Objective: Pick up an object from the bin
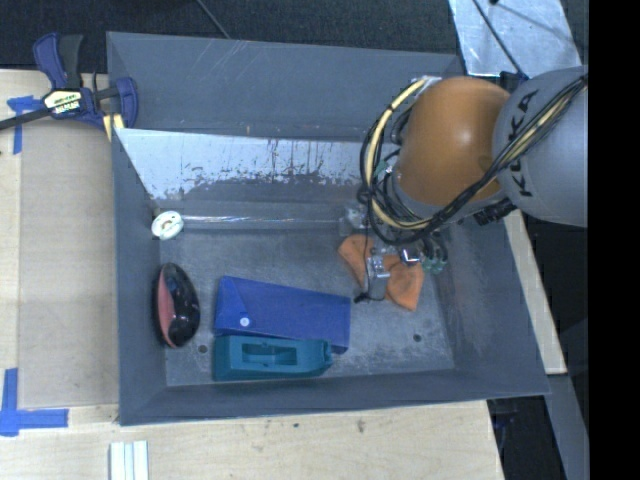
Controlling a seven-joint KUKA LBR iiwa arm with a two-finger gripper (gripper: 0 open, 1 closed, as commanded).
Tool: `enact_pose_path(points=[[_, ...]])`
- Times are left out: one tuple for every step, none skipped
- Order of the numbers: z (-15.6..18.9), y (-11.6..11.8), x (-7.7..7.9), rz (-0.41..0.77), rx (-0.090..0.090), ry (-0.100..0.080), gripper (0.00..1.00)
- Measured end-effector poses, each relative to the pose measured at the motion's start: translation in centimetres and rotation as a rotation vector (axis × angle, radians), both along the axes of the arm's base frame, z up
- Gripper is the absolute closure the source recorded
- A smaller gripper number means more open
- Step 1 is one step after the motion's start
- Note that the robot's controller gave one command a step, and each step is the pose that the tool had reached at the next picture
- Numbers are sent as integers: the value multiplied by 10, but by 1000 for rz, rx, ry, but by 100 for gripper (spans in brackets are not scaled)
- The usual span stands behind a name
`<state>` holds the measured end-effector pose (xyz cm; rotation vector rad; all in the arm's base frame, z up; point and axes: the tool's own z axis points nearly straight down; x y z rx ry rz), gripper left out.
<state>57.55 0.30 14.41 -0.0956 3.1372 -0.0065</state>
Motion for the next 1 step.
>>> enact_pose_path(points=[[7, -16, 31, -23, 5, 2, 0]])
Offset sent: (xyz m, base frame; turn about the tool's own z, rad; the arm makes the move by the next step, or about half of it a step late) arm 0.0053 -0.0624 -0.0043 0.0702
